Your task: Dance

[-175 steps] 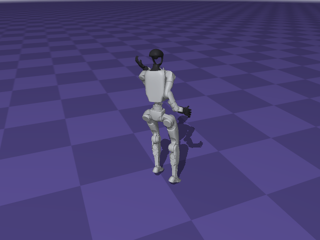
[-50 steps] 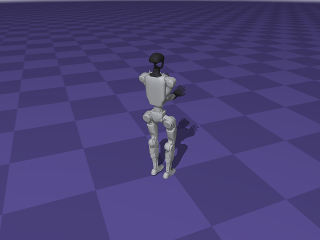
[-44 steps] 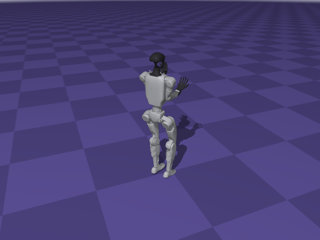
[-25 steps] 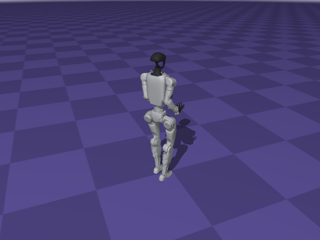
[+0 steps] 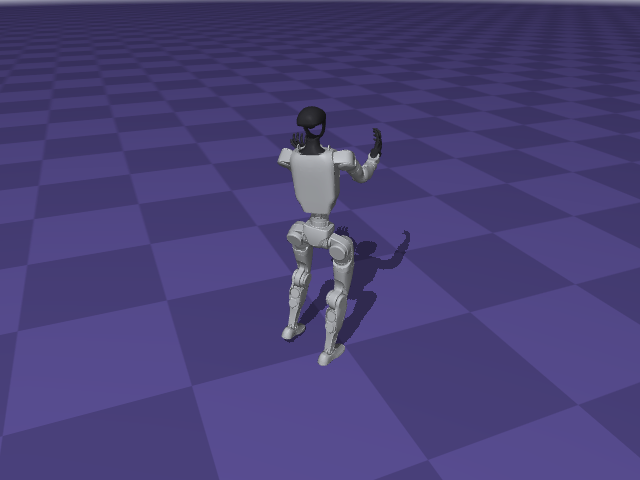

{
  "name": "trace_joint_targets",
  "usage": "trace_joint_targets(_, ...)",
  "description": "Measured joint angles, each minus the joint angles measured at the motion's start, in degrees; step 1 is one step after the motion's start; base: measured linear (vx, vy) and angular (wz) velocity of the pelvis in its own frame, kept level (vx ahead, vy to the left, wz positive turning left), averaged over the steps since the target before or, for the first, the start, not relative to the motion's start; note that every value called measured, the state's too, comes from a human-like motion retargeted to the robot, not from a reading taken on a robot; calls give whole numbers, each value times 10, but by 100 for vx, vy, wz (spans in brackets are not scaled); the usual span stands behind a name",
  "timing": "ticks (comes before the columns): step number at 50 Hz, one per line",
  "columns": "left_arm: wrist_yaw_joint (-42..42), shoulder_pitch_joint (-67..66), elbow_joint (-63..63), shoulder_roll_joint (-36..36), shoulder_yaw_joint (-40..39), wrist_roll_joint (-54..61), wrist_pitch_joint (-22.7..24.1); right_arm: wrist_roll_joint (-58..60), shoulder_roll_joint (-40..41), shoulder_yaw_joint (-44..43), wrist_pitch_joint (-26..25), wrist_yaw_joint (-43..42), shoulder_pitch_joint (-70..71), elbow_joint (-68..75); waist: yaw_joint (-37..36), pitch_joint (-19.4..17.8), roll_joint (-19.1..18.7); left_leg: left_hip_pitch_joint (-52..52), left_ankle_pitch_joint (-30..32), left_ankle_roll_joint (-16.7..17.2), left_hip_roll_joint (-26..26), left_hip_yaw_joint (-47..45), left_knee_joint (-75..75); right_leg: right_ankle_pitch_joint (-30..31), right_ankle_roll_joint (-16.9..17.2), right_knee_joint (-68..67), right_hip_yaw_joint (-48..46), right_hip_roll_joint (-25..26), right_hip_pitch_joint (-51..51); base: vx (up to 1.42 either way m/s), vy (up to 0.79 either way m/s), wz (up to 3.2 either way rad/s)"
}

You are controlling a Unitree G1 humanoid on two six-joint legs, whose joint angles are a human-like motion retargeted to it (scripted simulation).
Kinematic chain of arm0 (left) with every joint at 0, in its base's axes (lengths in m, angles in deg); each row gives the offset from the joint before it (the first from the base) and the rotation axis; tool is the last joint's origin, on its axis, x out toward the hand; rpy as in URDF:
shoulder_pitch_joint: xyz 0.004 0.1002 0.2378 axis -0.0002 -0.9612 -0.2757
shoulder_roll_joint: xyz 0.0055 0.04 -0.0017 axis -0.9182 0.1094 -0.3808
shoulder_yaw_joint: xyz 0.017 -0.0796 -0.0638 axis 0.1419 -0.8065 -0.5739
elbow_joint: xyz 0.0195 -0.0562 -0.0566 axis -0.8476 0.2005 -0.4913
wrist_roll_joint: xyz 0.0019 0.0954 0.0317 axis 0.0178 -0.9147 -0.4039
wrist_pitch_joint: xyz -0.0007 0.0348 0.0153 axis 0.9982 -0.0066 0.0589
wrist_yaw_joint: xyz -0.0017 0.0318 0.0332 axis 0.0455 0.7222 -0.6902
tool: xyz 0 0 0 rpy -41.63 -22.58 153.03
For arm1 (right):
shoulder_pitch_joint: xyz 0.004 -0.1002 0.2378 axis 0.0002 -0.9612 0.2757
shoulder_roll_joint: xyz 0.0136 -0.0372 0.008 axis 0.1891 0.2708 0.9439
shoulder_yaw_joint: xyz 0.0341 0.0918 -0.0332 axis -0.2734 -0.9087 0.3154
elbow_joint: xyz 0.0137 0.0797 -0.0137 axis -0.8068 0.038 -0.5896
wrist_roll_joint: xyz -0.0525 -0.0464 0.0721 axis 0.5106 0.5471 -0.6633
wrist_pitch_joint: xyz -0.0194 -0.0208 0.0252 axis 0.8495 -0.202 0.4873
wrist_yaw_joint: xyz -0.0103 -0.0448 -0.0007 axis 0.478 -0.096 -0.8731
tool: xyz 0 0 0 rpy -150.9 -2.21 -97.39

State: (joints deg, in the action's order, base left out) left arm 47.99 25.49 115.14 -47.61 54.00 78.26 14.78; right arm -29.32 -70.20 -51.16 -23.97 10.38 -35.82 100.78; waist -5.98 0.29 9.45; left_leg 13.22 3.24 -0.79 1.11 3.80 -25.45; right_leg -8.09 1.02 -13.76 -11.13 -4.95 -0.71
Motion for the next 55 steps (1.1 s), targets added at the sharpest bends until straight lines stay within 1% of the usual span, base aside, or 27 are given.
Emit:
trace_joint_targets(2, 9, 20, -18, 26, -88, 13, 23, 30, -30, 72, -2, 37, 38, 12, -17, -2, -10, -53, 0, 56, -3, 34, 68, -12, 6, -27, 21, 10, -2, 20, 10, -68)
trace_joint_targets(3, 7, 24, -34, 37, -131, 15, 37, 56, -39, 101, -4, 58, 48, 5, -26, -6, -13, -76, -5, 58, 7, 42, 88, -17, 14, -43, 36, 8, -2, 20, 12, -59)
trace_joint_targets(5, -30, 15, -72, 55, -196, 11, 76, 118, -54, 157, -4, 103, 64, -24, -39, -20, -26, -114, -2, 54, 1, -3, 131, -33, 31, -88, 53, 5, -4, 17, 15, -42)
trace_joint_targets(7, -100, -10, -113, 73, -240, -32, 127, 172, -73, 206, -2, 144, 65, -72, -50, -32, -39, -154, -4, 38, -5, -70, 171, -53, 43, -142, 65, 6, -13, 14, 18, -14)
trace_joint_targets(10, -228, -58, -155, 78, -274, -149, 185, 257, -123, 264, 26, 190, 56, -160, -84, -46, -52, -185, -14, 30, 21, -65, 197, -79, 58, -216, 88, 0, -33, 9, 15, -28)
trace_joint_targets(12, -320, -91, -178, 37, -257, -252, 189, 357, -171, 289, 42, 141, 63, -216, -114, -52, -52, -186, -23, 25, 36, -62, 200, -85, 64, -262, 116, 3, -59, 9, -2, -50)
trace_joint_targets(13, -358, -98, -191, 7, -236, -299, 177, 409, -203, 295, 42, 80, 67, -251, -121, -52, -49, -185, -26, 21, 39, -68, 200, -85, 65, -277, 121, 2, -70, 9, -12, -11)
trace_joint_targets(15, -395, -91, -219, -64, -186, -377, 151, 488, -286, 282, 34, -75, 72, -331, -118, -56, -37, -186, -29, 16, 48, -61, 201, -81, 69, -287, 122, -4, -76, 10, -16, 36)
trace_joint_targets(17, -396, -64, -231, -146, -131, -429, 122, 500, -338, 230, 22, -248, 59, -367, -105, -58, -35, -190, -28, 11, 45, -52, 202, -71, 65, -259, 108, -5, -61, 12, -17, 44)
trace_joint_targets(19, -368, -40, -233, -239, -78, -470, 92, 459, -359, 164, 12, -321, 45, -355, -88, -45, -41, -186, -28, 7, 28, -57, 201, -52, 58, -207, 93, 1, -39, 17, -19, 2)
trace_joint_targets(20, -341, -25, -232, -287, -55, -493, 77, 430, -362, 127, -1, -331, 39, -341, -76, -36, -44, -181, -29, 6, 16, -62, 200, -42, 54, -176, 85, 5, -29, 16, -20, -18)
trace_joint_targets(23, -208, 26, -205, -463, 66, -519, 26, 308, -347, 12, -76, -318, 45, -274, -18, -6, -42, -153, -40, 12, -14, -59, 174, -6, 48, -74, 50, 11, 8, 17, -9, -12)
trace_joint_targets(24, -147, 40, -197, -510, 105, -518, 11, 269, -343, -16, -82, -323, 49, -241, 3, 3, -45, -145, -44, 13, -20, -54, 163, 4, 49, -45, 41, 13, 21, 21, 9, 5)
trace_joint_targets(25, -82, 54, -190, -552, 142, -517, -2, 232, -339, -41, -79, -330, 55, -204, 23, 10, -50, -137, -48, 13, -24, -49, 152, 13, 50, -18, 33, 16, 34, 24, 19, 6)
trace_joint_targets(28, 89, 60, -214, -630, 226, -553, -30, 94, -334, -102, -11, -325, 76, -61, 69, 50, -64, -94, -67, 11, -31, -44, 107, 34, 49, 42, 22, 19, 49, 25, 28, 24)
trace_joint_targets(30, 149, 59, -248, -665, 276, -622, -32, -13, -334, -140, 25, -294, 90, 37, 96, 71, -70, -66, -81, 10, -25, -24, 70, 43, 51, 64, 19, 16, 55, 25, 29, 49)
trace_joint_targets(31, 153, 65, -269, -679, 303, -669, -27, -70, -342, -168, 40, -269, 94, 85, 105, 75, -70, -51, -90, 13, -21, -11, 47, 47, 49, 73, 19, 16, 56, 16, 19, 42)
trace_joint_targets(34, 105, 99, -327, -698, 398, -840, 0, -238, -399, -256, 72, -212, 78, 233, 111, 75, -67, -15, -123, 27, -14, 26, -29, 51, 42, 94, 2, 21, 70, 10, 6, 29)
trace_joint_targets(37, -42, 147, -366, -687, 483, -1068, 33, -388, -485, -357, 71, -187, 39, 378, 101, 71, -70, 18, -156, 41, -19, 49, -99, 45, 45, 99, -2, 28, 74, 3, 6, 18)
trace_joint_targets(39, -163, 172, -385, -692, 506, -1187, 43, -461, -522, -422, 76, -188, 20, 433, 96, 67, -78, 34, -170, 48, -21, 60, -124, 39, 51, 97, -1, 32, 68, -9, 10, 11)
trace_joint_targets(40, -216, 181, -388, -696, 506, -1222, 51, -495, -529, -450, 81, -199, 18, 439, 95, 65, -82, 39, -175, 49, -23, 61, -127, 37, 54, 97, -3, 32, 66, -12, 12, 13)
trace_joint_targets(42, -301, 185, -330, -683, 492, -1249, 40, -544, -537, -461, 107, -198, 11, 423, 96, 64, -80, 40, -176, 45, -28, 51, -116, 34, 60, 97, -9, 32, 62, -11, 10, 8)
trace_joint_targets(45, -371, 203, -192, -651, 441, -1254, -25, -503, -556, -393, 132, -173, 23, 396, 74, 70, -68, 20, -159, 42, -25, 31, -64, 32, 59, 93, -6, 23, 55, -5, 10, -24)
trace_joint_targets(48, -430, 230, -43, -614, 353, -1173, -115, -325, -559, -265, 149, -203, 68, 302, 28, 69, -68, -21, -118, 38, -18, 6, 15, 32, 59, 81, 17, 16, 51, -1, 10, -56)
trace_joint_targets(50, -450, 245, 46, -593, 286, -1073, -164, -217, -561, -162, 141, -218, 92, 219, 4, 67, -72, -57, -88, 38, -24, -26, 75, 31, 55, 65, 30, 14, 46, -3, 12, -47)
trace_joint_targets(53, -465, 263, 156, -581, 178, -884, -227, -93, -594, 2, 115, -203, 135, 122, -19, 68, -88, -103, -49, 38, -26, -74, 152, 22, 56, 27, 38, 12, 29, -1, 18, -26)
trace_joint_targets(55, -480, 261, 217, -588, 102, -756, -232, 15, -622, 104, 98, -206, 173, 64, -31, 66, -101, -123, -32, 33, -20, -90, 184, 14, 59, -2, 45, 11, 18, -1, 24, -19)
